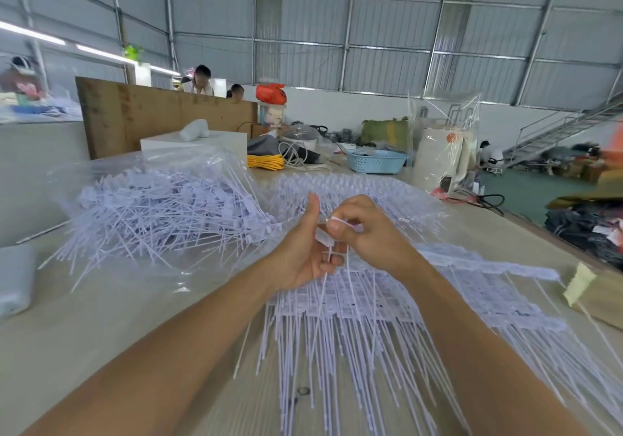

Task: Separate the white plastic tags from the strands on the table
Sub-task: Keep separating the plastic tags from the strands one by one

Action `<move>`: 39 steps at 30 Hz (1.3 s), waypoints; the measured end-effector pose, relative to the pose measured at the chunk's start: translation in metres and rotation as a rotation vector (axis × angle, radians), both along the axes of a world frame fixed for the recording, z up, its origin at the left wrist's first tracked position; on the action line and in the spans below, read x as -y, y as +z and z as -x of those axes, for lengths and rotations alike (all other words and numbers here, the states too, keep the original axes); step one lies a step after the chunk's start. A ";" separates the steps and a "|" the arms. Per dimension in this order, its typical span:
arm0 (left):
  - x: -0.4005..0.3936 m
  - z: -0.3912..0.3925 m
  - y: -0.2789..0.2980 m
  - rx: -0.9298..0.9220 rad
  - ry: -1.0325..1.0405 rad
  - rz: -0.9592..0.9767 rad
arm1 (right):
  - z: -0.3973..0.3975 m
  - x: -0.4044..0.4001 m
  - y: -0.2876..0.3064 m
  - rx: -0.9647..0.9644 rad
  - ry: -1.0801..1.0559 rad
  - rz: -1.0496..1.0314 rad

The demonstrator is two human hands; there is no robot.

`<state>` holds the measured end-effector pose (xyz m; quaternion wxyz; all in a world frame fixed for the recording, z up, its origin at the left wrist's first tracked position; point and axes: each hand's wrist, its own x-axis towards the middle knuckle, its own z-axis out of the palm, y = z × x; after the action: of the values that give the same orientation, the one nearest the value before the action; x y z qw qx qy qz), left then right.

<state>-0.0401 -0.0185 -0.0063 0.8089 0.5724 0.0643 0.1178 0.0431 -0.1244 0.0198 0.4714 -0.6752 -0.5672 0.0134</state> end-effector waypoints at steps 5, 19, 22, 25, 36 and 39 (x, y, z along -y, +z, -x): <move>0.012 -0.005 -0.005 -0.015 0.000 -0.165 | -0.006 -0.003 -0.008 -0.019 -0.044 0.046; 0.011 -0.007 -0.009 -0.001 0.054 -0.172 | -0.018 0.011 -0.005 -0.104 0.008 0.190; 0.014 -0.009 -0.013 0.000 0.203 -0.253 | -0.020 0.010 -0.003 -0.050 0.019 0.264; 0.016 -0.013 -0.014 0.007 0.291 -0.260 | -0.024 0.018 0.002 -0.006 -0.003 0.352; 0.018 -0.006 -0.004 -0.093 0.257 -0.380 | -0.025 0.020 0.001 0.125 0.036 0.335; 0.018 -0.003 0.001 -0.094 0.113 -0.386 | -0.026 0.028 0.011 0.156 0.056 0.427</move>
<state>-0.0373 -0.0367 -0.0050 0.6724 0.7171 0.1101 0.1466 0.0691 -0.1528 0.0312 0.2721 -0.7426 -0.6047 0.0938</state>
